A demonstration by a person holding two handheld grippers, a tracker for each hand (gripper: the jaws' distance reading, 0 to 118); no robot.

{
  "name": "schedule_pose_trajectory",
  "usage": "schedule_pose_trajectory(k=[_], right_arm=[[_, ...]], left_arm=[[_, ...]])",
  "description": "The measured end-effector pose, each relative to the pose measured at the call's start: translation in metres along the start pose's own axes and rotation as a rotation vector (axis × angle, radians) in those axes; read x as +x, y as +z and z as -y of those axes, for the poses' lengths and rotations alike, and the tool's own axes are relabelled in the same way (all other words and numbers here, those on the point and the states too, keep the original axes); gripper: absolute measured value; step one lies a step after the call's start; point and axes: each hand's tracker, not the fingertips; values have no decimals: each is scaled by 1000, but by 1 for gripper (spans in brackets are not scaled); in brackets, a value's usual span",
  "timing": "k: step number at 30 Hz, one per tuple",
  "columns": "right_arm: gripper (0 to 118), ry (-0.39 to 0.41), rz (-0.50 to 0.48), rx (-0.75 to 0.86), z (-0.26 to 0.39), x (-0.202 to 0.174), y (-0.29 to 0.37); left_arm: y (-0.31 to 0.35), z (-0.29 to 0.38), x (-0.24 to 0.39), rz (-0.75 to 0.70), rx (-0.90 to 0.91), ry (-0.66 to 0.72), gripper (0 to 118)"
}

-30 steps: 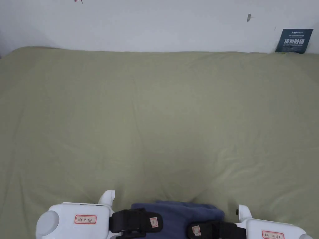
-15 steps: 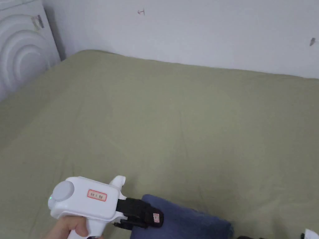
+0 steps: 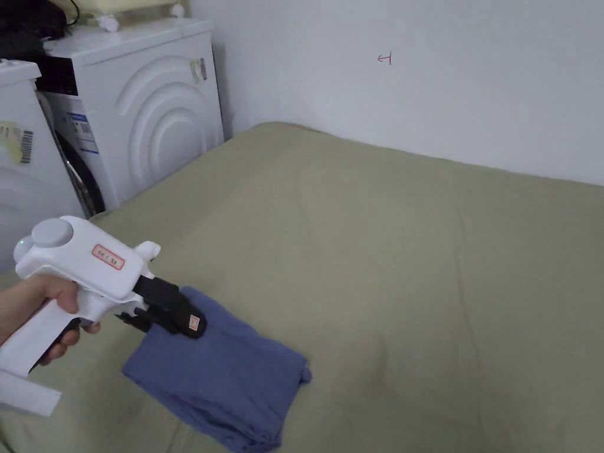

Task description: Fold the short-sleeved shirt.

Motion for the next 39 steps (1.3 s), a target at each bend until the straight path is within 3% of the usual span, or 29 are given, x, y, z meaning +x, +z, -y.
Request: schedule_pose_trajectory(k=[2, 3, 5, 6, 7, 11, 17, 19, 20, 21, 22, 23, 26, 27, 29, 32, 35, 37, 39], right_arm=[[2, 1, 30, 0, 0, -2, -2], [2, -2, 34, -1, 1, -2, -2], [2, -6, 27, -4, 1, -3, -3], [2, 0, 32, -5, 0, -7, -2], [2, 7, 35, -2, 0, -9, -2], [2, 21, 18, -3, -2, -16, 4], [2, 92, -17, 28, -5, -42, 29], [2, 128, -28, 49, -8, -55, 43], [2, 148, -31, 68, -11, -64, 51], [2, 172, -36, 88, -14, -70, 60], [2, 204, -1, 129, -17, -82, 71], [2, 263, 29, 175, -19, -95, 82], [2, 399, 151, 334, -24, -132, 111], [2, 428, 194, 373, -24, -143, 117], [2, 611, 466, 503, -26, -152, 126], [2, 791, 745, 678, -16, -177, 125], [2, 892, 871, 863, 0, -195, 127], [2, 950, 887, 937, 10, -203, 134], [2, 949, 902, 984, 18, -206, 142]], left_arm=[[-4, -7, 0, -30, -22, -33, 29], [-5, -9, -1, -27, -15, -43, 39], [-6, -12, -8, -31, -16, -38, 94], [-6, -13, -8, -57, -11, -43, 112], [-3, -12, -7, -122, 28, -39, 118], [16, -9, -10, -228, 171, -24, 118], [28, 20, 36, -202, 202, -79, 118], [18, 35, 75, -151, 235, -103, 113], [15, 50, 102, -124, 285, -122, 102], [9, 55, 123, -56, 313, -132, 80], [1, 66, 155, -76, 328, -177, 33], [-7, 76, 185, -120, 431, -265, 1], [-29, 121, 268, -31, 539, -326, 0], [-36, 138, 295, -66, 587, -366, 0], [-55, 165, 337, -242, 758, -420, 0], [-80, 209, 401, -220, 893, -430, 0], [-92, 232, 441, -302, 1008, -483, 0], [-93, 242, 467, -413, 1053, -526, 0], [-89, 248, 473, -346, 1061, -555, 0]])
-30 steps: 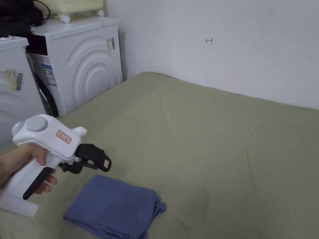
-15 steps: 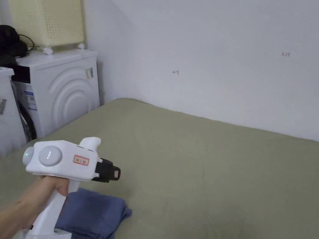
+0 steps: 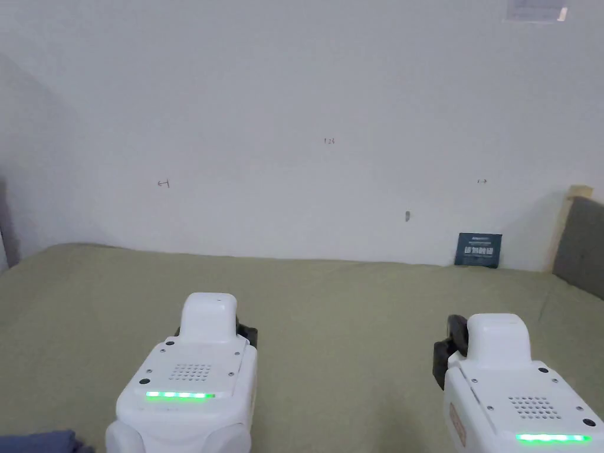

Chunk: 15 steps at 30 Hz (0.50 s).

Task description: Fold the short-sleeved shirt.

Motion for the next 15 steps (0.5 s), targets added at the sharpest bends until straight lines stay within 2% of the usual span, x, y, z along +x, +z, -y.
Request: schedule_pose_trajectory(k=[1, 5, 15], right_arm=[[2, -9, -30, -14, -1, 5, 2], [2, -3, -49, -20, -3, 12, 6], [4, -15, -57, -23, -9, 11, 4]], left_arm=[[5, -3, 7, 2, 16, 21, 0], [13, -9, 12, 25, 21, 20, 0], [14, -17, 9, 5, 23, -1, 0]])
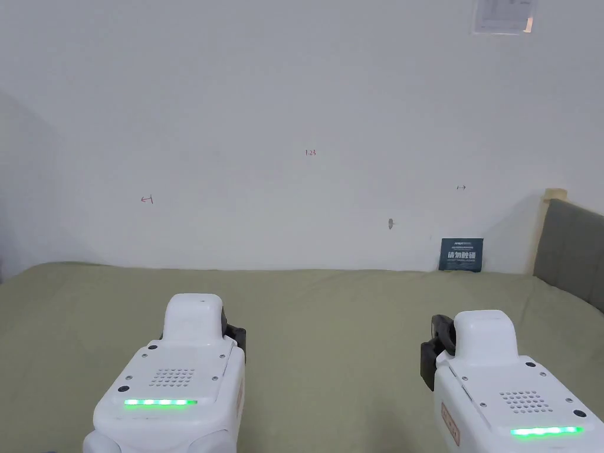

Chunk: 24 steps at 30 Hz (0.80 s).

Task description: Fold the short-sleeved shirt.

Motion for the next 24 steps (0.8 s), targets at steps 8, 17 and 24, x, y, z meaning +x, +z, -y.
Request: schedule_pose_trajectory(k=[8, 17, 24], right_arm=[[118, -13, 20, 30, -6, -1, 0], [118, -1, -9, 29, -10, -2, 5], [118, -33, -26, 16, -10, 2, 7]], left_arm=[[-28, 2, -5, -42, -7, -15, 118], [5, -15, -9, 7, -20, 25, 118], [7, -19, 10, -48, -104, -132, 118]])
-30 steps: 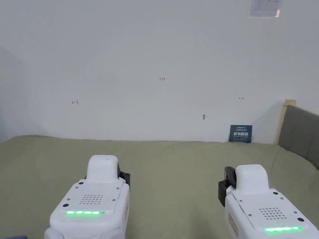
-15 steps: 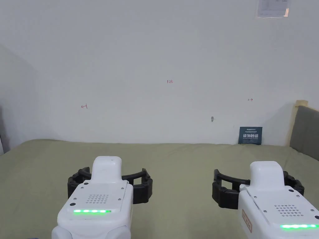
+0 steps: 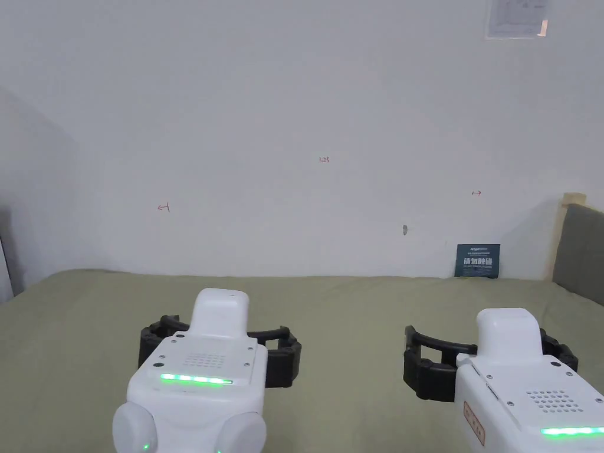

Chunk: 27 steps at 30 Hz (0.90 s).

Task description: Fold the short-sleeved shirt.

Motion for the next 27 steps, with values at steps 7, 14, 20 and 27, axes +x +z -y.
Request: schedule_pose_trajectory(k=[7, 14, 20, 27], right_arm=[[118, 1, -10, -8, -1, 0, 3], [118, 5, -22, -1, -6, -4, 6], [118, 25, -25, -7, -6, -1, 4], [118, 20, -7, -11, -5, 7, 4]], left_arm=[[3, -9, -3, 27, -16, 62, 118], [2, -12, -19, 20, -24, 221, 118], [6, 8, -24, 29, 81, 142, 118], [1, 12, -29, 3, 63, 133, 118]])
